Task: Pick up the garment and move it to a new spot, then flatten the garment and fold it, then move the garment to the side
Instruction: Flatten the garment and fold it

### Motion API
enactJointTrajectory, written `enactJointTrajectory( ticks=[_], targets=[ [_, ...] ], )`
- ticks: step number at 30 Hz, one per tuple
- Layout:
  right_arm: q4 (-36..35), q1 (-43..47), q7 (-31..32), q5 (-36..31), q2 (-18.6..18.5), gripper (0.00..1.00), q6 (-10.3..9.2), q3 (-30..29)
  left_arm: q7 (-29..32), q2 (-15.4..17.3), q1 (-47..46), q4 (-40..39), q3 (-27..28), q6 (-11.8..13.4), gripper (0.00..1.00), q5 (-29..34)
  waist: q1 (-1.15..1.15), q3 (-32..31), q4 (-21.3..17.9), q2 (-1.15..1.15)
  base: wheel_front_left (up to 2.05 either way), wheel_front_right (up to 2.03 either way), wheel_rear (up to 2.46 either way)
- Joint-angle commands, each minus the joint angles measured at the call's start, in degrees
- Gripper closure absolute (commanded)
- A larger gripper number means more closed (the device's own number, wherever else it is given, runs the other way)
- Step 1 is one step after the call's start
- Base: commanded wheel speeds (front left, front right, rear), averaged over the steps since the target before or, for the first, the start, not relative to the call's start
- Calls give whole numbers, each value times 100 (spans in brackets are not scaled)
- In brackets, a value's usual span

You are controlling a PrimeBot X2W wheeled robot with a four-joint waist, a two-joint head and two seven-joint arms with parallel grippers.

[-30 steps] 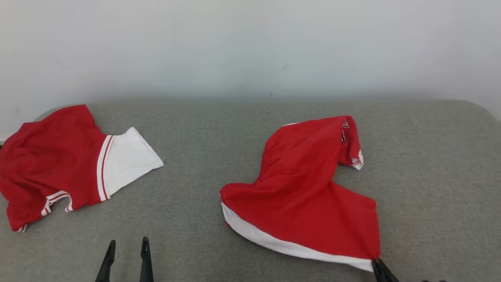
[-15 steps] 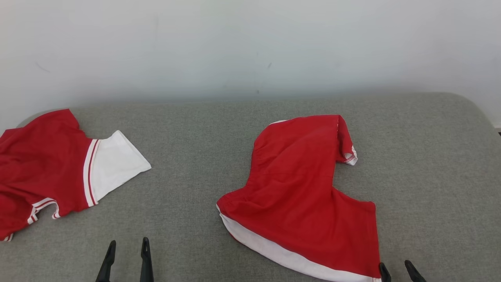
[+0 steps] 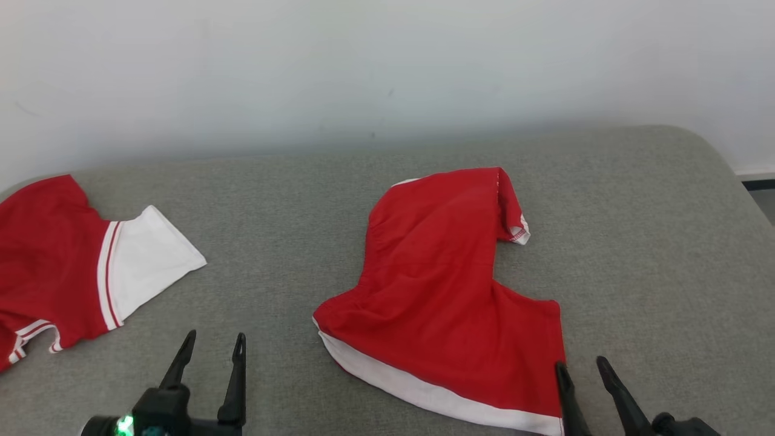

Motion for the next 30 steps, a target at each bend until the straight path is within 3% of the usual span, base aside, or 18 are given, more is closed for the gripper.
enactJointTrajectory(
  ticks=[1,13,26,27,28,29,30],
  targets=[
    [-9,-112,-1,-62,47,0,-13,68,-20,87,-203,204,-93,-44,0,-16,0,99,-122,0,0,0,0],
    [99,-584,-3,-12,114,0,-13,211,-19,691,-1579,2038,-1667,-74,0,-556,0,611,-612,0,0,0,0],
    [172,-689,-2,-46,98,0,-13,182,-19,933,-2341,2850,-2865,-76,0,-1171,0,737,-827,0,0,0,0],
    [173,-680,-2,-48,87,0,-13,171,-19,937,-2378,2882,-2907,-75,19,-1232,0,713,-825,0,0,0,0],
    [164,-663,-2,-54,82,0,-13,158,-19,942,-2398,2903,-2940,-76,69,-1286,0,689,-819,0,0,0,0],
    [164,-634,-2,-57,75,0,-13,137,-19,935,-2404,2897,-2966,-76,100,-1339,0,655,-803,0,0,0,0],
    [159,-608,-2,-60,62,0,-13,129,-19,936,-2401,2877,-2961,-75,100,-1371,0,627,-785,0,0,0,0]
  ],
)
